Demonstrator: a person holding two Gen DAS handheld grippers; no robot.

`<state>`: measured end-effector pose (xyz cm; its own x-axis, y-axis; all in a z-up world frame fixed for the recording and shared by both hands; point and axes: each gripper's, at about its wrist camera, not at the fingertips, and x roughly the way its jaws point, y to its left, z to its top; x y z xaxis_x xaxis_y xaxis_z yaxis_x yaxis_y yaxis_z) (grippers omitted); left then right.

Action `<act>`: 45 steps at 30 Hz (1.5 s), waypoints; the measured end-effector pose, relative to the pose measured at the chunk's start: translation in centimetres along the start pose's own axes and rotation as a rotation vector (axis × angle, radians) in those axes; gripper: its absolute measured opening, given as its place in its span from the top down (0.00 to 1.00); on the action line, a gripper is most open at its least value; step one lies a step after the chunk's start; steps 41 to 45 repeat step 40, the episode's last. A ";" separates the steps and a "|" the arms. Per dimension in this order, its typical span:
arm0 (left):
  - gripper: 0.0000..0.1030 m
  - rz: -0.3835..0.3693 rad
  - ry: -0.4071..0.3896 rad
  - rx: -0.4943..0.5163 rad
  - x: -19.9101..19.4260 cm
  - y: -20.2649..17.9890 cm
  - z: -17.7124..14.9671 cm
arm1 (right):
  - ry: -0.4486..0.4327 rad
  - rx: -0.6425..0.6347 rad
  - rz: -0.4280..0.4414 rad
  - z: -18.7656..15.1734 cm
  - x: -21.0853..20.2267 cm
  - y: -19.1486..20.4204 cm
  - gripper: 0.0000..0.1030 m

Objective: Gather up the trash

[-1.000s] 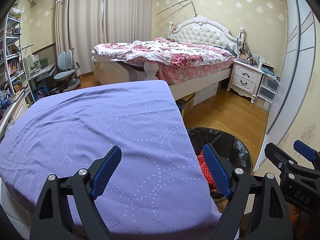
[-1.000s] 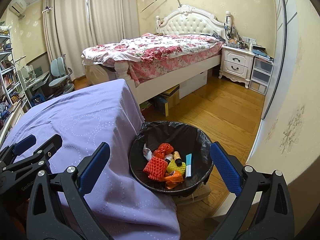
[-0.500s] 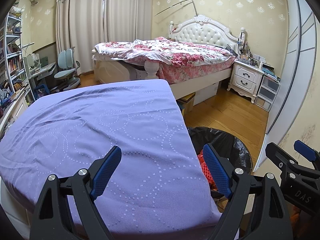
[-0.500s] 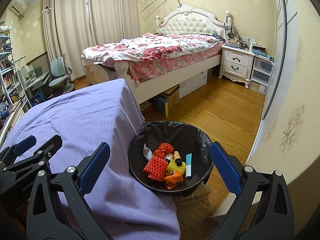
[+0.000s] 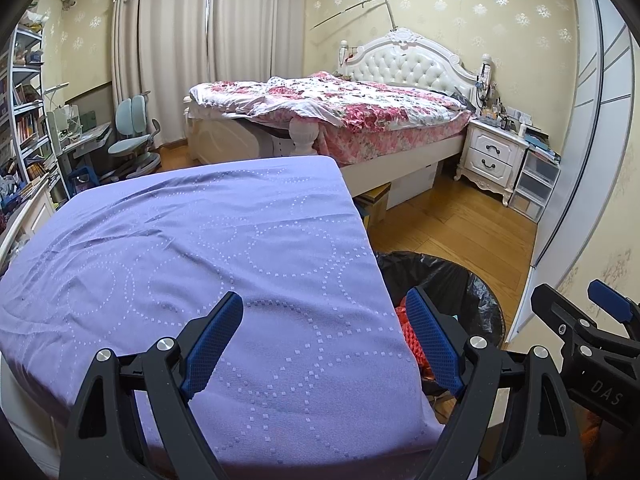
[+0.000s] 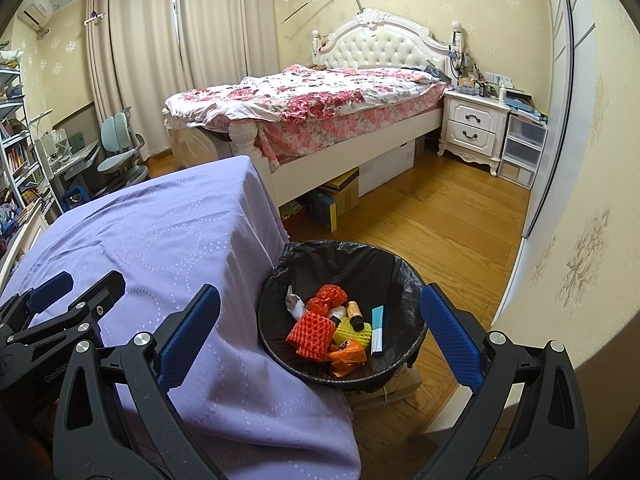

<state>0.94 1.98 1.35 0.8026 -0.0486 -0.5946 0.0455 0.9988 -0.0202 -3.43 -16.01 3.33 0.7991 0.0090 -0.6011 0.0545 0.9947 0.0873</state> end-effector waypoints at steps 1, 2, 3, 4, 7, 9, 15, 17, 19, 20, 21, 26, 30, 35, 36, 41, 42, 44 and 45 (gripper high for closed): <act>0.19 0.001 -0.001 0.001 0.0 0.0 0.0 | 0.001 0.000 0.000 0.0 0.0 0.0 0.05; 0.19 0.001 -0.002 0.001 0.0 0.0 0.0 | 0.002 0.000 0.000 0.0 0.0 0.0 0.05; 0.19 0.001 -0.002 0.001 0.0 0.0 0.0 | 0.001 -0.001 0.000 0.0 0.0 0.0 0.05; 0.19 0.001 -0.002 0.000 0.0 0.1 0.0 | 0.001 0.000 0.000 0.0 0.0 0.0 0.05; 0.19 0.000 -0.002 -0.002 0.0 0.1 -0.1 | 0.000 -0.001 0.000 0.0 0.0 0.0 0.05; 0.19 0.002 -0.002 -0.002 0.0 0.2 0.0 | 0.001 -0.001 0.000 0.0 0.0 0.0 0.05; 0.19 0.001 -0.003 -0.001 0.1 0.0 -0.3 | 0.001 0.001 0.000 0.0 0.0 0.1 0.05; 0.19 0.002 -0.004 0.003 0.0 -0.2 -0.4 | 0.001 -0.001 0.000 0.0 0.0 0.0 0.05; 0.19 -0.005 -0.003 0.005 0.1 -0.4 -0.5 | 0.001 -0.001 0.000 0.0 0.0 0.0 0.05; 0.17 -0.002 -0.003 0.005 0.1 -0.4 -0.4 | 0.001 -0.001 0.000 0.0 0.0 0.0 0.05; 0.16 0.005 -0.004 0.006 0.1 -0.5 -0.4 | 0.002 0.000 0.000 0.0 0.0 0.0 0.05; 0.14 -0.016 -0.008 -0.002 0.0 -0.7 -0.5 | 0.002 0.000 0.000 0.1 0.0 0.0 0.05; 0.14 0.002 -0.011 0.002 0.1 -0.7 -0.6 | 0.004 -0.002 0.002 0.1 0.0 0.1 0.05; 0.14 0.018 0.006 -0.009 0.6 0.1 -0.5 | 0.006 -0.006 0.008 -0.4 0.3 0.3 0.05; 0.14 0.022 0.010 -0.014 0.7 0.3 -0.4 | 0.007 -0.008 0.010 -0.6 0.4 0.4 0.05; 0.14 0.048 0.035 -0.032 1.5 1.5 -0.4 | 0.019 -0.017 0.020 -0.8 0.8 1.0 0.05; 0.14 0.048 0.035 -0.032 1.5 1.5 -0.4 | 0.019 -0.017 0.020 -0.8 0.8 1.0 0.05; 0.14 0.048 0.035 -0.032 1.5 1.5 -0.4 | 0.019 -0.017 0.020 -0.8 0.8 1.0 0.05; 0.14 0.048 0.035 -0.032 1.5 1.5 -0.4 | 0.019 -0.017 0.020 -0.8 0.8 1.0 0.05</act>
